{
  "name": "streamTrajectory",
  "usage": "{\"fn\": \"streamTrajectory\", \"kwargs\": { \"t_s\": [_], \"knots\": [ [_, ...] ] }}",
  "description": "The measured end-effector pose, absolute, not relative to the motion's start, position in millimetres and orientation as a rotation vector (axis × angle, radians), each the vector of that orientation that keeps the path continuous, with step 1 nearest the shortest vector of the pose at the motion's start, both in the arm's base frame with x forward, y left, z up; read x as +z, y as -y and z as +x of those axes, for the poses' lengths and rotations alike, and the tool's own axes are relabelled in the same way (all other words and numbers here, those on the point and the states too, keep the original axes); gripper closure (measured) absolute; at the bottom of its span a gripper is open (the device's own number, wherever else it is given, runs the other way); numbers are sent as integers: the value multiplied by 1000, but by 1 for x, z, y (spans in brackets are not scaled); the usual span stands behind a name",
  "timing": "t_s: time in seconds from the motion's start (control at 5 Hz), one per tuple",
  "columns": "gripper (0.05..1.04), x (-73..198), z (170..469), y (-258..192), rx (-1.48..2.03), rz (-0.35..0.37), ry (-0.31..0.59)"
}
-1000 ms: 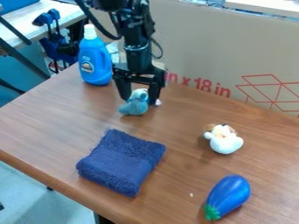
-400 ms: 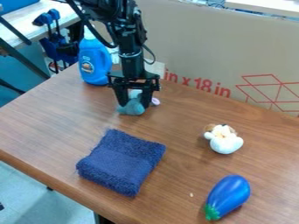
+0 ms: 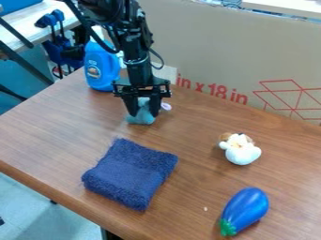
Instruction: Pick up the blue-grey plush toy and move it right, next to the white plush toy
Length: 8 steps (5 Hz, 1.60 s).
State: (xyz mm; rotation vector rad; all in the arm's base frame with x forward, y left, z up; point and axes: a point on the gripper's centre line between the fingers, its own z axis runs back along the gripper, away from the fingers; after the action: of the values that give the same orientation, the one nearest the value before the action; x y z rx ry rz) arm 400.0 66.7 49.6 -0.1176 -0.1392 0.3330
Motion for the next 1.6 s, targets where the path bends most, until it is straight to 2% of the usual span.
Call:
{"fn": "streamTrajectory", "kwargs": {
  "t_s": [0.4, 0.6, 0.8, 1.4, 1.6],
  "knots": [
    [489, 72, 424, 3, 130, -126, 192],
    [489, 64, 432, 49, 10, -135, 158],
    [489, 61, 440, 75, -60, -144, 145],
    [494, 52, 440, 63, 19, -118, 117],
    [496, 52, 430, 51, 90, -62, 94]
  ]
}}
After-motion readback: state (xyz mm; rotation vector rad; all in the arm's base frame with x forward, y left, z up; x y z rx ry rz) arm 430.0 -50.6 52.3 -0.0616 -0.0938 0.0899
